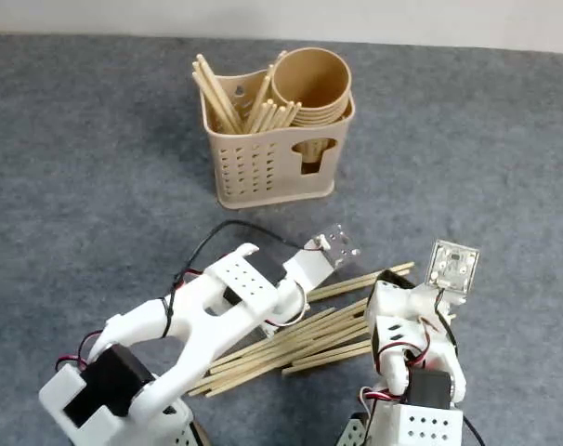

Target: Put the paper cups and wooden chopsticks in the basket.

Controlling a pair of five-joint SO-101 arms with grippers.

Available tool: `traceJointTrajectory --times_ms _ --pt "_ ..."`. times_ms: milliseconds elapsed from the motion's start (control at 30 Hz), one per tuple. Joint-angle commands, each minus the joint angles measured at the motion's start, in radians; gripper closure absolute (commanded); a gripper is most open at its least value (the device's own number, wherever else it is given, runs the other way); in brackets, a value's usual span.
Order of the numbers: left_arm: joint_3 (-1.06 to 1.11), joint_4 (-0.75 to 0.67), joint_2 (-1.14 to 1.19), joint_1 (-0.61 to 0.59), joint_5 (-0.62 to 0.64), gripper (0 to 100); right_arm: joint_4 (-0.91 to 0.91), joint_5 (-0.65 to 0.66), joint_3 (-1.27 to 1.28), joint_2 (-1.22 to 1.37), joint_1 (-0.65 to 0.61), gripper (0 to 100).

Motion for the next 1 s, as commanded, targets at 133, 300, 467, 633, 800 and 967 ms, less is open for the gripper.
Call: traceJointTrajectory --times_ms 133,300,467,633,800,967 --pt "-0.038 -0.008 -0.010 -0.015 0.006 99 -0.024 0.008 0.137 -0.018 0.010 99.3" --pt "-0.048 0.011 -0.018 -0.016 0.006 99 -0.024 0.008 0.137 -0.018 0.010 99.3" --pt "-0.064 0.075 -0.090 -0.024 0.005 99 -0.024 0.008 0.137 -0.018 0.010 99.3" --pt "-0.045 0.092 -0.171 -0.074 0.005 99 -0.022 0.008 0.137 -0.018 0.010 99.3" --pt "-0.036 0.092 -0.228 -0.151 0.005 99 -0.022 0.008 0.137 -0.018 0.010 99.3" --pt "-0.035 0.129 -0.292 -0.163 0.005 99 -0.022 0.008 0.137 -0.018 0.010 99.3"
